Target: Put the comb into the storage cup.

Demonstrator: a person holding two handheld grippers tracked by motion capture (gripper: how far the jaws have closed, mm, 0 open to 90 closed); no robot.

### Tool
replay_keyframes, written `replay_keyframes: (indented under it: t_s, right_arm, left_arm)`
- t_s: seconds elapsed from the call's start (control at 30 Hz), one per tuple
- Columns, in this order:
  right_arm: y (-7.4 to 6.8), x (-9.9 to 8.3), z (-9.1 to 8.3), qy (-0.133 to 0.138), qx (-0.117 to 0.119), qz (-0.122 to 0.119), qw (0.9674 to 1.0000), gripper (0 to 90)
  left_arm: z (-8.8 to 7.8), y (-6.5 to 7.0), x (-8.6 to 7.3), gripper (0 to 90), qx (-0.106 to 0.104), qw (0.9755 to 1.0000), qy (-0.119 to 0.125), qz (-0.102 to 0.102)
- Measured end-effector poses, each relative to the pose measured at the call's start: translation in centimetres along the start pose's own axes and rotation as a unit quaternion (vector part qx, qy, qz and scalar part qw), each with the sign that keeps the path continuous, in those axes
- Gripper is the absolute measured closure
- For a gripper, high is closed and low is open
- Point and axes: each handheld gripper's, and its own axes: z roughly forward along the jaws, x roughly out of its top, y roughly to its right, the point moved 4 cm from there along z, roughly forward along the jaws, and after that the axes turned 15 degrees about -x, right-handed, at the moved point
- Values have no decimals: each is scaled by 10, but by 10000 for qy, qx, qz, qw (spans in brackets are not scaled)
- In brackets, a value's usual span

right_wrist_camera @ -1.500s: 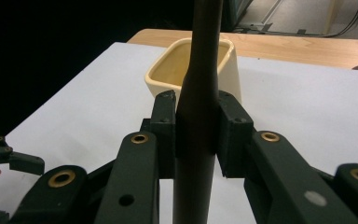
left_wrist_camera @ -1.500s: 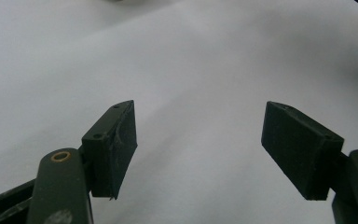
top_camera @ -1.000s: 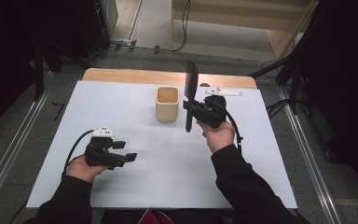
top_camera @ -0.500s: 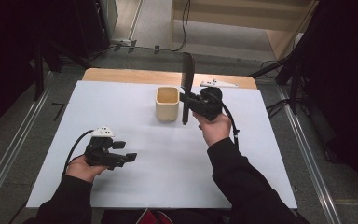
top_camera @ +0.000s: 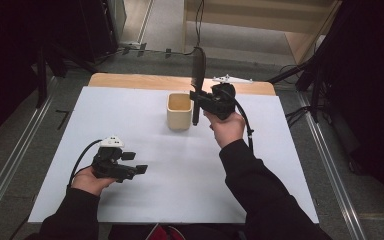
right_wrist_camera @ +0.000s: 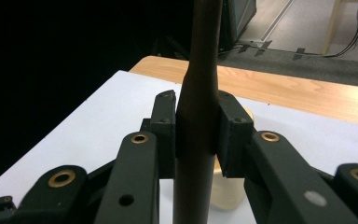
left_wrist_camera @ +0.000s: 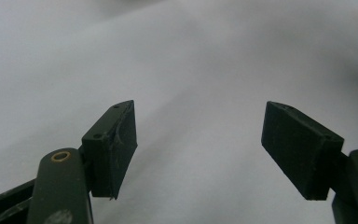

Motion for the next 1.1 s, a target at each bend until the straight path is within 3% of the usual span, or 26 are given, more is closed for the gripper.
replay_keyframes:
  t_s: [0.27, 0.7, 1.1]
  right_arm:
    - [3, 9, 6, 27, -8, 95, 10000, 700]
    - [0, 23, 22, 49, -114, -18, 9999, 699]
    - [2, 34, 34, 81, -209, 17, 9997, 699]
  left_arm:
    - [0, 0, 0, 272, -8, 10000, 3, -7]
    - [-1, 0, 0, 272, -15, 10000, 36, -9]
    - [-1, -1, 0, 271, -19, 10000, 34, -7]
